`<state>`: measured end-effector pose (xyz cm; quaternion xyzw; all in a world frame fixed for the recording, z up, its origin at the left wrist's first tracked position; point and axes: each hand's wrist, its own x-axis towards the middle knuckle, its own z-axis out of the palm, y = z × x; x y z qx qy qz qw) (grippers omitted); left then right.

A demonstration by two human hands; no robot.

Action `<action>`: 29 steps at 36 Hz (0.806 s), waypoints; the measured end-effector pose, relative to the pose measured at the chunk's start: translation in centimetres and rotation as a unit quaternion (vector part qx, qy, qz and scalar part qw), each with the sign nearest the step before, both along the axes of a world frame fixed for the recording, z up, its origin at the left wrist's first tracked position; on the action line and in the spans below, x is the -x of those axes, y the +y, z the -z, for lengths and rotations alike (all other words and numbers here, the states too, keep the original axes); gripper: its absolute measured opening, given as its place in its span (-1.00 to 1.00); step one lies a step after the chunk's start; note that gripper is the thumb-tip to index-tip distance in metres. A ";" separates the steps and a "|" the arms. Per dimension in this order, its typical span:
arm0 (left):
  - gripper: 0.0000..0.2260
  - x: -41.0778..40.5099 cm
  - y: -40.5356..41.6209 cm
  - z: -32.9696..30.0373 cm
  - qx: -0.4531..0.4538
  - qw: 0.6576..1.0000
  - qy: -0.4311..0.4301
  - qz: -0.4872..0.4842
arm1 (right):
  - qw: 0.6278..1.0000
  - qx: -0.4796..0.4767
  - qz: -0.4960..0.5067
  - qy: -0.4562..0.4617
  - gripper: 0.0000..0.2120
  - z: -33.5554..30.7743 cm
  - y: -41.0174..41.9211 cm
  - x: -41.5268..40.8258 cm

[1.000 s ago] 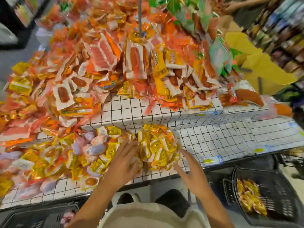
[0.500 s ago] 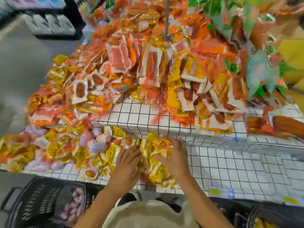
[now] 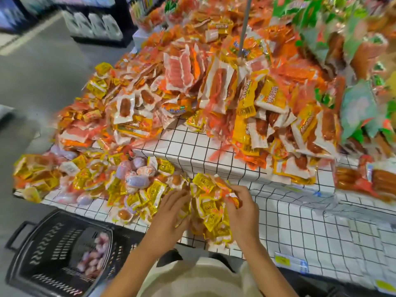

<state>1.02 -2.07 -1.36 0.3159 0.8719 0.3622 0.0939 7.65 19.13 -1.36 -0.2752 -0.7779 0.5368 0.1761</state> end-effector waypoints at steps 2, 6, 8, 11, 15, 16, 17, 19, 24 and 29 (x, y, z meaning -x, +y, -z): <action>-0.52 -0.1 0.2 -0.9 -0.059 0.995 -0.064 -0.052 | 0.999 0.033 0.003 0.034 -0.71 -1.3 0.0 -0.4; -0.32 0.0 1.0 -3.2 -0.171 0.936 -0.278 -0.131 | 0.991 0.096 0.020 0.091 -0.95 -3.9 -0.6 -0.8; -0.27 0.1 1.1 -3.5 -0.208 0.870 -0.429 -0.123 | 0.988 0.127 0.028 0.078 -0.98 -4.3 -1.2 -0.9; -0.24 0.6 1.4 -2.8 -0.267 0.750 -0.599 -0.086 | 0.989 0.143 0.030 0.021 -0.99 -4.3 -2.3 -0.6; -0.56 0.5 2.1 -2.9 -0.296 0.730 -0.597 -0.151 | 0.988 0.155 -0.025 -0.007 -0.75 -4.3 -3.0 -0.6; -0.61 0.5 1.9 -2.8 -0.305 0.722 -0.597 -0.169 | 0.986 0.159 -0.052 -0.005 -0.72 -4.3 -2.8 -0.8; -0.62 0.6 1.5 -2.7 -0.314 0.712 -0.600 -0.185 | 0.985 0.155 -0.082 -0.002 -0.69 -4.3 -2.5 -1.0; -0.60 0.9 0.5 -2.7 -0.323 0.704 -0.597 -0.208 | 0.982 0.144 -0.118 0.007 -0.67 -4.3 -1.4 -1.7; -0.58 2.0 -2.0 -2.6 -0.304 0.722 -0.564 -0.261 | 0.976 0.216 0.029 -0.026 -0.58 -1.4 1.4 -3.2; -0.53 2.6 -3.4 -3.2 -0.285 0.744 -0.543 -0.266 | 0.967 0.204 0.029 -0.152 -0.33 2.1 1.4 -2.7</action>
